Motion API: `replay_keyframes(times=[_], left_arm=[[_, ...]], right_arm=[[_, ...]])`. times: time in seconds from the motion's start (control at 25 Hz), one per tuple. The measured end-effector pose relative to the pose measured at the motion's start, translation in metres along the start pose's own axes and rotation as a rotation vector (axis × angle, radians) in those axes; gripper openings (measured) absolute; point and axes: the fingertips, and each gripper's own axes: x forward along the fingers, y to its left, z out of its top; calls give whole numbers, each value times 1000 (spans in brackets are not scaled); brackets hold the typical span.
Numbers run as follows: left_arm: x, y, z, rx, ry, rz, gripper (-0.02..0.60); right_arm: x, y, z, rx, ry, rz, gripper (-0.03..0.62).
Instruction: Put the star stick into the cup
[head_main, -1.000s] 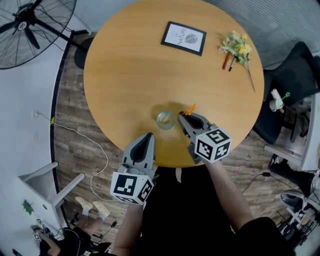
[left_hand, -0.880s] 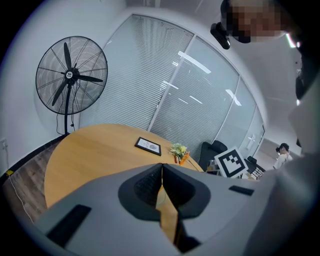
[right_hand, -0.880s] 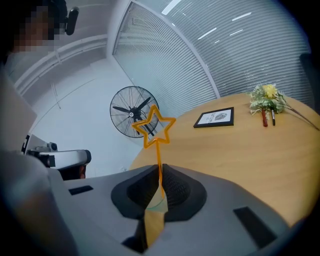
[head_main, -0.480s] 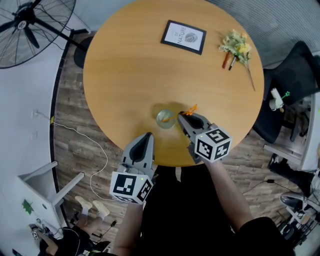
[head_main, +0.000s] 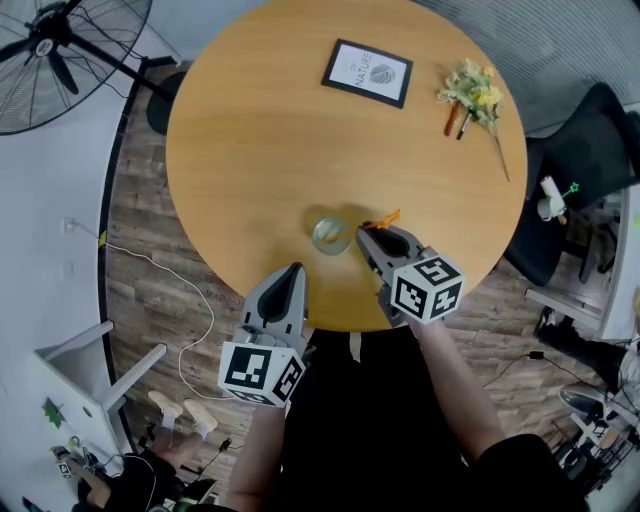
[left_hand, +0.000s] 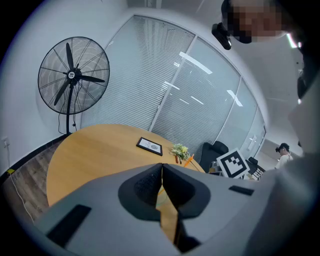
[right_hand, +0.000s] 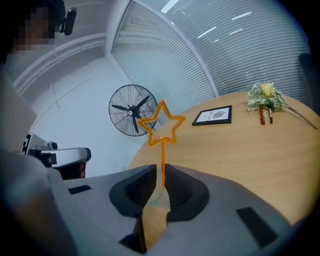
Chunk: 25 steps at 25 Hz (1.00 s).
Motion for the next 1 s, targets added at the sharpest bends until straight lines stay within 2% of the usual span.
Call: replay_keyframes(times=[0.28, 1.0], left_arm=[[-1, 0, -1, 1, 1, -1, 0], [-9, -6, 3, 18, -27, -28, 0]], right_arm=[[-1, -1, -3, 9, 3, -6, 86], [-16, 3, -2, 9, -11, -27, 89]])
